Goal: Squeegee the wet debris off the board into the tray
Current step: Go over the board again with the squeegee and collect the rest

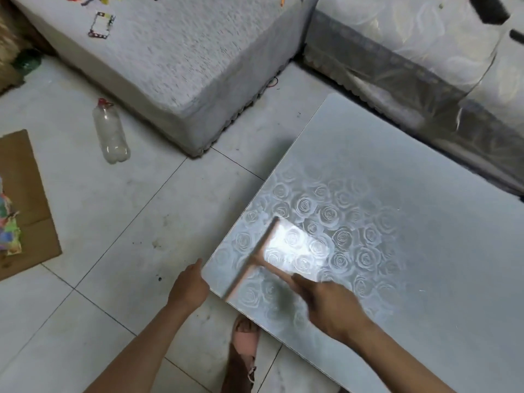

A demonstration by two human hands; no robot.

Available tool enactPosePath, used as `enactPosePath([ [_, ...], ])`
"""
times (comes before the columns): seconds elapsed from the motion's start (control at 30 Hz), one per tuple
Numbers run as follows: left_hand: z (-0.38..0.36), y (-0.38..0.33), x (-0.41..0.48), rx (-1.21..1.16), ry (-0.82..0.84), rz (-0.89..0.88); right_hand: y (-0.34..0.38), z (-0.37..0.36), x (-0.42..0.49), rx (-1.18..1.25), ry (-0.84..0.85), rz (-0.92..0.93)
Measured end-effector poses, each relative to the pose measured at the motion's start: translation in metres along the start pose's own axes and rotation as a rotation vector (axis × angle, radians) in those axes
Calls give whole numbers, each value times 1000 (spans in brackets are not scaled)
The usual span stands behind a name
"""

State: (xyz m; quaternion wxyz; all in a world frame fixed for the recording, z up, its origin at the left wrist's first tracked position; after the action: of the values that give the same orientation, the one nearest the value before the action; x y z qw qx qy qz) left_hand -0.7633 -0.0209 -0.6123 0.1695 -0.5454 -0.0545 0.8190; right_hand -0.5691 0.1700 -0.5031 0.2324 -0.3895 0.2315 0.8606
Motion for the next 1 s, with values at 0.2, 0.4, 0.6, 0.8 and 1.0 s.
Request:
enactPosePath([
  [0.2,11,-7,10,-11,19,19,-19,30,-37,-59,-65,-98],
  [0.4,24,-18,19,155,81,71,51,70,32,-119,-18,20],
  [0.6,21,-40,18,339,180,138,-30,42,-19,-91,-3,-98],
  [0.8,19,-57,15,484,135,185,-29,89,-14,-127,-78,-51],
  [1.0,11,-102,9,564,29,98,-49,70,1,-116,-7,-50],
])
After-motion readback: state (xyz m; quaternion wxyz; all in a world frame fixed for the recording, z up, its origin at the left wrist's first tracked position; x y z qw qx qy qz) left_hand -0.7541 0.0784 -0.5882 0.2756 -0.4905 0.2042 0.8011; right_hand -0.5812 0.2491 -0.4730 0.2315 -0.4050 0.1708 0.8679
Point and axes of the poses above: each hand's wrist, its own x-axis towards the middle knuckle, its own z-axis out of the back of the hand, y = z × x, the point moved 5 cm from there along x, towards the middle knuckle, and after that the axes turned 14 degrees about y, right-handed, at the moved point
